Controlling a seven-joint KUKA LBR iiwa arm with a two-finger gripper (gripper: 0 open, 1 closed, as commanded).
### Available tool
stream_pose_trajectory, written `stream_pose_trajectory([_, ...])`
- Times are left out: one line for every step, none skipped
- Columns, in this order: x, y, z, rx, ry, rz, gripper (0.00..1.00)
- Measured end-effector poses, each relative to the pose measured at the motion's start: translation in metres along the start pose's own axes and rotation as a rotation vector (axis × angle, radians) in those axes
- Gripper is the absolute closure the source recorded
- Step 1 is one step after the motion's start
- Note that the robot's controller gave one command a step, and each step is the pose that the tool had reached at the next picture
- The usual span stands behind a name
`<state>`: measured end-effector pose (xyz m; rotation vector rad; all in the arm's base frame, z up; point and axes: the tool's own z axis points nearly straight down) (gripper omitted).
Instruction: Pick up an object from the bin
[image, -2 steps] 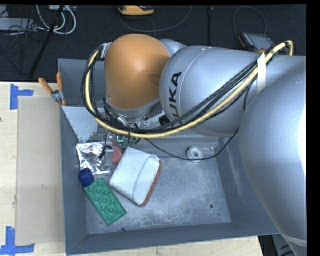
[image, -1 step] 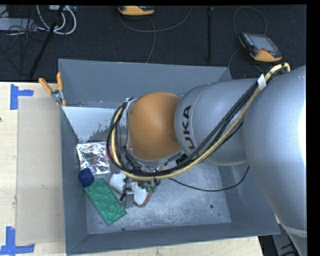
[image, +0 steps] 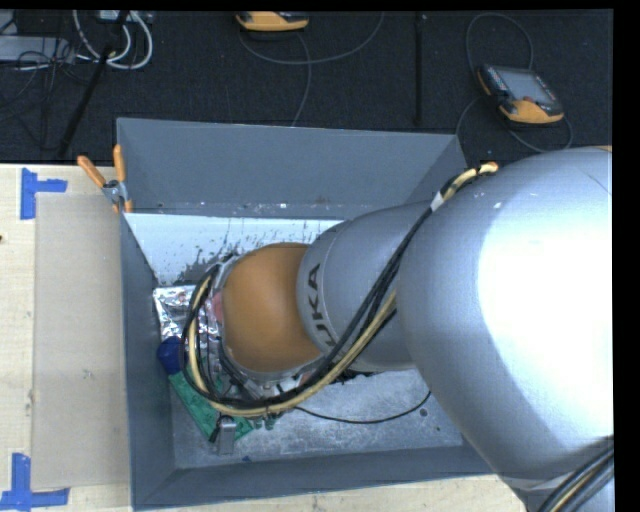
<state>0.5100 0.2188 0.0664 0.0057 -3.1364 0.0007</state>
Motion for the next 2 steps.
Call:
stream_pose_trajectory([-0.004,-0.001,-0.006,-0.004,-0.009,0.005,1.0])
stream_pose_trajectory([-0.016,-0.008,-0.192,-0.003,-0.014,-0.01,1.0])
